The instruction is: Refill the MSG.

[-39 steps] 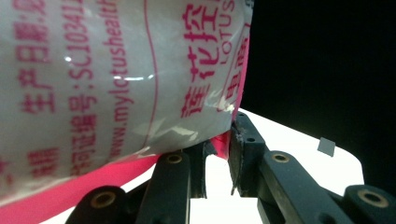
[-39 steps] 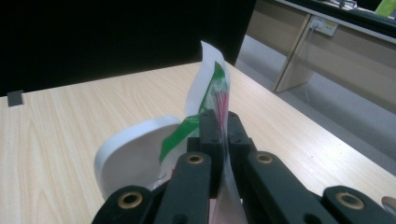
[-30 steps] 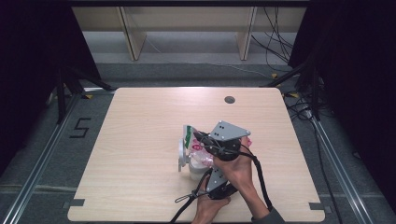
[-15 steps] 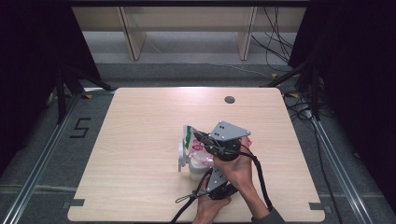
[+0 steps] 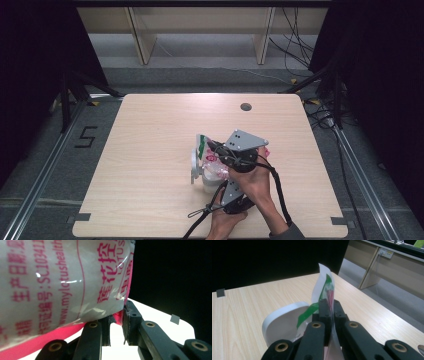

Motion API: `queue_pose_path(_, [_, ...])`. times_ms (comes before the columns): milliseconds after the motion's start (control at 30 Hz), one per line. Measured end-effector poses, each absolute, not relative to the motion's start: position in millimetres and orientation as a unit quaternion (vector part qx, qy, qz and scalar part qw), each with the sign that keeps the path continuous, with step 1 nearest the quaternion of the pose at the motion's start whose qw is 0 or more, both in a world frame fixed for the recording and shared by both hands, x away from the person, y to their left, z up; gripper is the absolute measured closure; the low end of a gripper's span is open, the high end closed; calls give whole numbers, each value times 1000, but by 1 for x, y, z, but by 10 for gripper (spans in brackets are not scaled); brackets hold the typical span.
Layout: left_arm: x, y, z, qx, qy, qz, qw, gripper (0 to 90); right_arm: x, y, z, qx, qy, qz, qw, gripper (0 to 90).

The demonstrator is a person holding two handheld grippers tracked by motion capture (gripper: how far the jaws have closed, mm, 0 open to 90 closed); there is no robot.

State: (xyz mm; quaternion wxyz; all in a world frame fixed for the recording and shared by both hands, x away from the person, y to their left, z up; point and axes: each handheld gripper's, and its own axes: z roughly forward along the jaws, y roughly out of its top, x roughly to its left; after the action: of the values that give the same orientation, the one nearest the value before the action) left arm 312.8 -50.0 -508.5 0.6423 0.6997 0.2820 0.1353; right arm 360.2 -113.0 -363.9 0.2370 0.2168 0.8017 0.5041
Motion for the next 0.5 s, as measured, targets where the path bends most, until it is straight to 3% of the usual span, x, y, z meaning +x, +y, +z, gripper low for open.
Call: queue_pose_path(500, [313,-50,-509,700,283,132,643,776,360,-111,-364,215,800,507,239,899])
